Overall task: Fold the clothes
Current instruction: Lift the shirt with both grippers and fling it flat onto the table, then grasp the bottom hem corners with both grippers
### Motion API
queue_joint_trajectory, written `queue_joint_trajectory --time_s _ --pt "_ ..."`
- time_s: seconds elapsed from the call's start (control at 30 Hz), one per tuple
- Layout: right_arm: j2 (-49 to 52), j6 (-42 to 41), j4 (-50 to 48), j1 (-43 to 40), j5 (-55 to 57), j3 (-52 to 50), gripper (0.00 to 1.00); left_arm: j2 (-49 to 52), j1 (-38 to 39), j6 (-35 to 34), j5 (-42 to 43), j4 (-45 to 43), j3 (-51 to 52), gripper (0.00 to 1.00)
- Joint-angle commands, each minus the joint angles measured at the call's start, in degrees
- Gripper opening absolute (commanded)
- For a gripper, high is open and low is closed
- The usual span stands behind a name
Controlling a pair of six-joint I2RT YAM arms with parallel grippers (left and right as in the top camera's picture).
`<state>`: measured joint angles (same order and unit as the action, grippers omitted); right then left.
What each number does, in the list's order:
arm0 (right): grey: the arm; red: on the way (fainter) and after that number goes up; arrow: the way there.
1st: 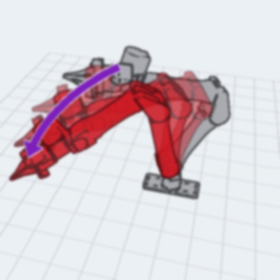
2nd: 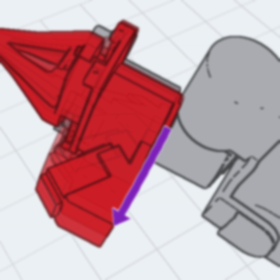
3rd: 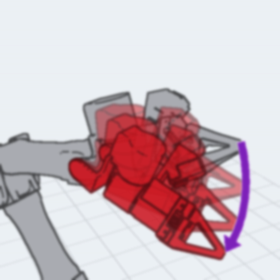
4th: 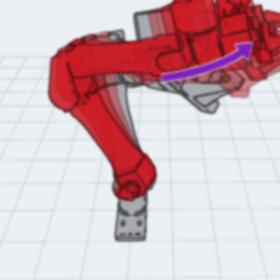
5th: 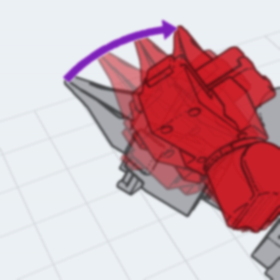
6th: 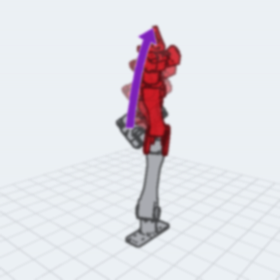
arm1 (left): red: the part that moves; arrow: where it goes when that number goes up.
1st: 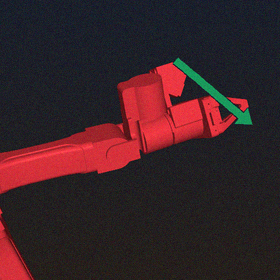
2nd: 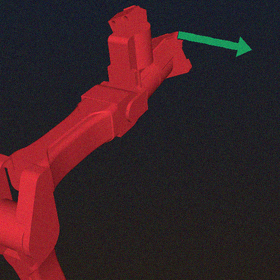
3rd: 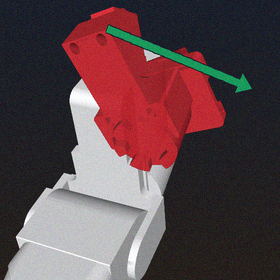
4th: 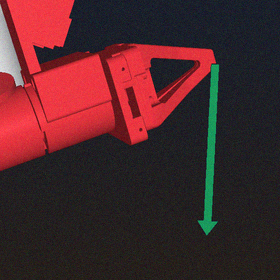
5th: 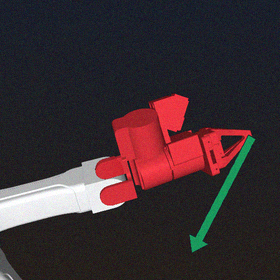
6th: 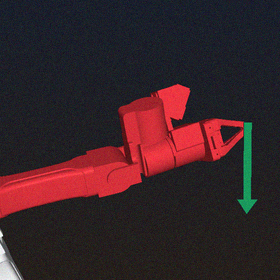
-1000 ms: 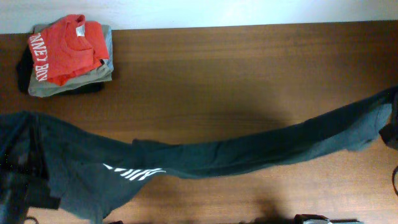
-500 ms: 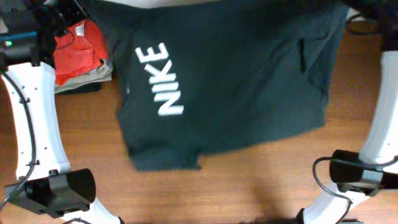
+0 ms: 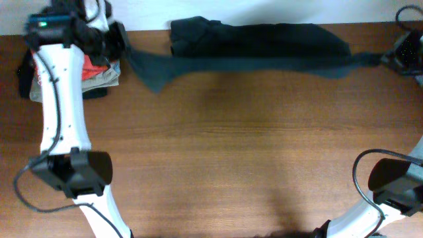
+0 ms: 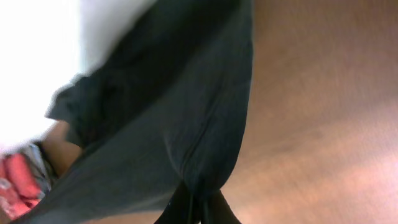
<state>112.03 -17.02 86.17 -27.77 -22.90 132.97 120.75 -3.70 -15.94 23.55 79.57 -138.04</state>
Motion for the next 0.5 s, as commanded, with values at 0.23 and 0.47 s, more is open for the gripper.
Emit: queue_joint_trajectory --time_s 0.23,0.47 --pt "-2.1 6.5 4.6 -0.5 2.8 -20.0 0.04 -3.5 -0.3 3.3 -12.9 17.2 4.1 0.01" --pt "-3.0 4.5 4.6 -6.1 8.3 -20.2 0.04 -24.7 2.2 3.2 -12.2 8.7 41.0 0.01"
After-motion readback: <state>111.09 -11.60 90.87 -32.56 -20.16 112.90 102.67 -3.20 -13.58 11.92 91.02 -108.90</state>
